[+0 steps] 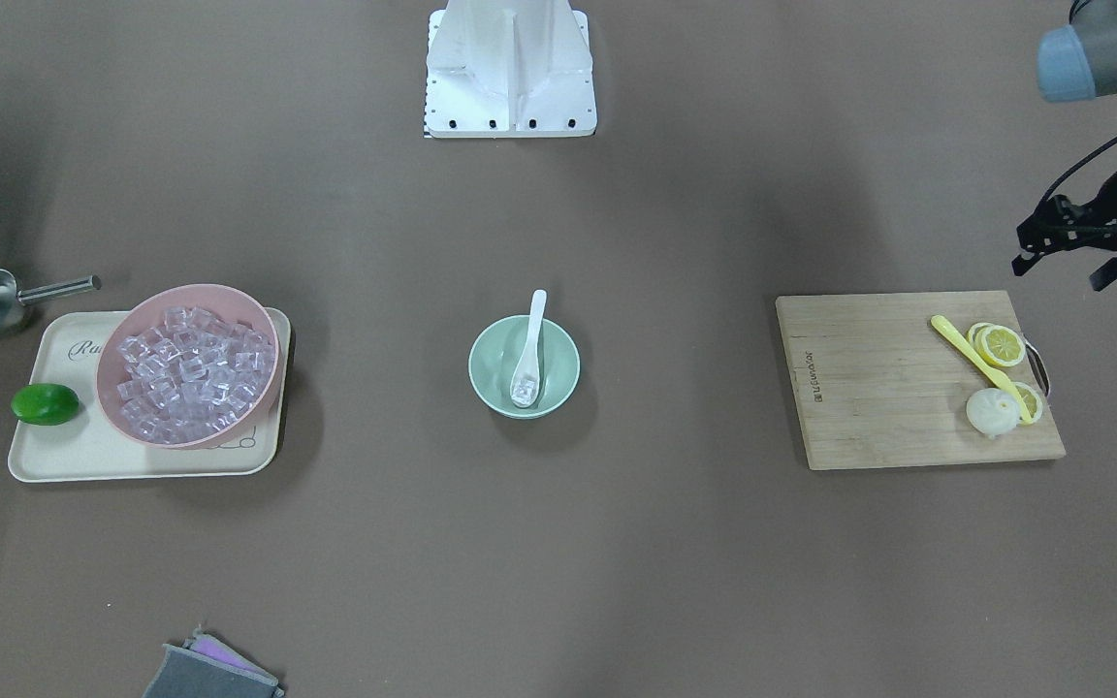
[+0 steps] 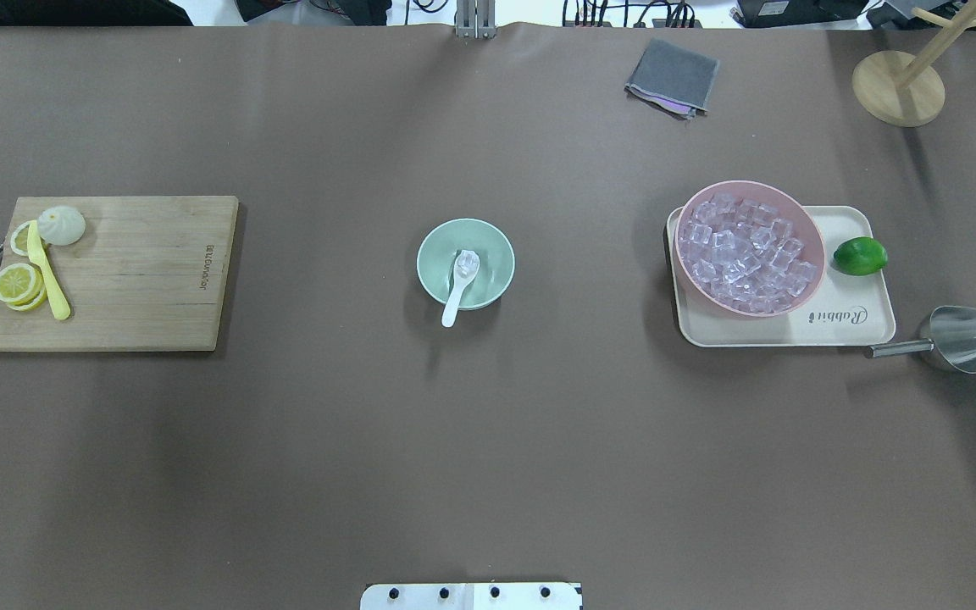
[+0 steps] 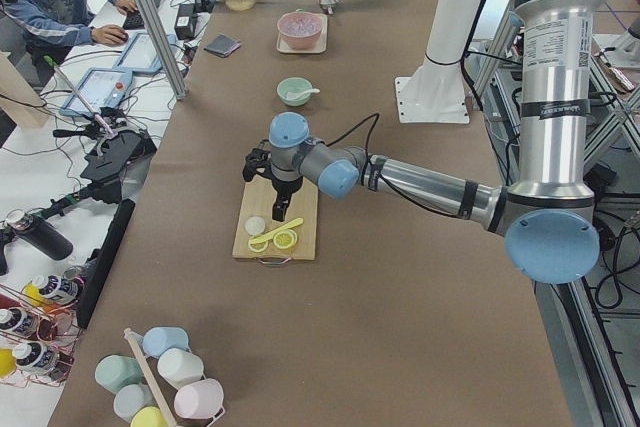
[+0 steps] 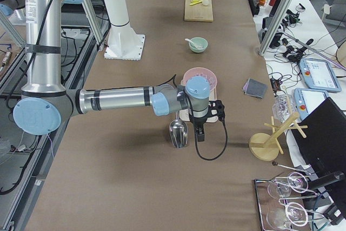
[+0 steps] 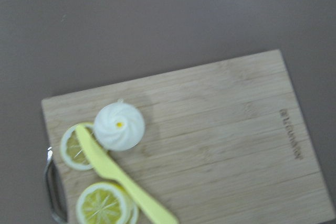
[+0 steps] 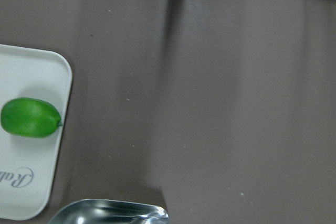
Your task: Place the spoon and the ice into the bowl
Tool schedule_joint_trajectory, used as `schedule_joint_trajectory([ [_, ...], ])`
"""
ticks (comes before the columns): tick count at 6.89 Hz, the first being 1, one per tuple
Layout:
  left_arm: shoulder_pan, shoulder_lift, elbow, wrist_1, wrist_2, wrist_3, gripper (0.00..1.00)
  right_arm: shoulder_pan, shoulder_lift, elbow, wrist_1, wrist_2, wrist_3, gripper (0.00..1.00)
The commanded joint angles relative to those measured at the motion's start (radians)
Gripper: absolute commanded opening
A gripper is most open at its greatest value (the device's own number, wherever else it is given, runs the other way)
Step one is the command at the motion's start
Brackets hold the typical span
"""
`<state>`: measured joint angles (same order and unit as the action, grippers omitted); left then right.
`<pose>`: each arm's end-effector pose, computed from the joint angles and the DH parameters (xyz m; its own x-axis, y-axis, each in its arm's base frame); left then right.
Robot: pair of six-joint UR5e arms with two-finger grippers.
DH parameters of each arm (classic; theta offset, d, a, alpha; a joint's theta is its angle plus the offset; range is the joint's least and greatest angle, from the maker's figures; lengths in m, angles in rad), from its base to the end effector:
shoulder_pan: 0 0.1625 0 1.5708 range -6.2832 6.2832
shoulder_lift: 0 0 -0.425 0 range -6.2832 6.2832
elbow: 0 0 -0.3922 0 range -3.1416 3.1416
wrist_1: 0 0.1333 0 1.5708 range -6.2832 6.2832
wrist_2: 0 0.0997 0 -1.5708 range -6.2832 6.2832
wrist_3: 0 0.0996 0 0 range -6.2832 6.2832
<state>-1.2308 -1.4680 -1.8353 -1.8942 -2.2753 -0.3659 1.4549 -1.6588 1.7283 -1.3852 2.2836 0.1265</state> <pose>0.0909 -0.4633 0.5428 0.6823 0.2048 -0.7018 -0.0545 0.9716 0.2304 0.0134 -0.4741 0.6064 0.7406 -0.1281 0.6596 0.0186 0.9852 0.1705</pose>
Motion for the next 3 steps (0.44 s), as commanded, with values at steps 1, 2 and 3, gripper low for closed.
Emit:
schedule_joint_trajectory([
  [1,-0.079,0.072,0.023,-0.009,0.002,0.041,0.98,0.06,-0.071,-0.007,0.005,-0.006,-0.027,1.0],
  [2,-0.081,0.074,0.027,-0.006,0.002,0.036,0.98,0.077,-0.091,-0.001,0.011,-0.01,-0.027,1.0],
  [3,-0.116,0.072,0.031,-0.006,-0.01,0.025,0.98,0.076,-0.093,-0.001,0.008,-0.013,-0.022,1.0],
])
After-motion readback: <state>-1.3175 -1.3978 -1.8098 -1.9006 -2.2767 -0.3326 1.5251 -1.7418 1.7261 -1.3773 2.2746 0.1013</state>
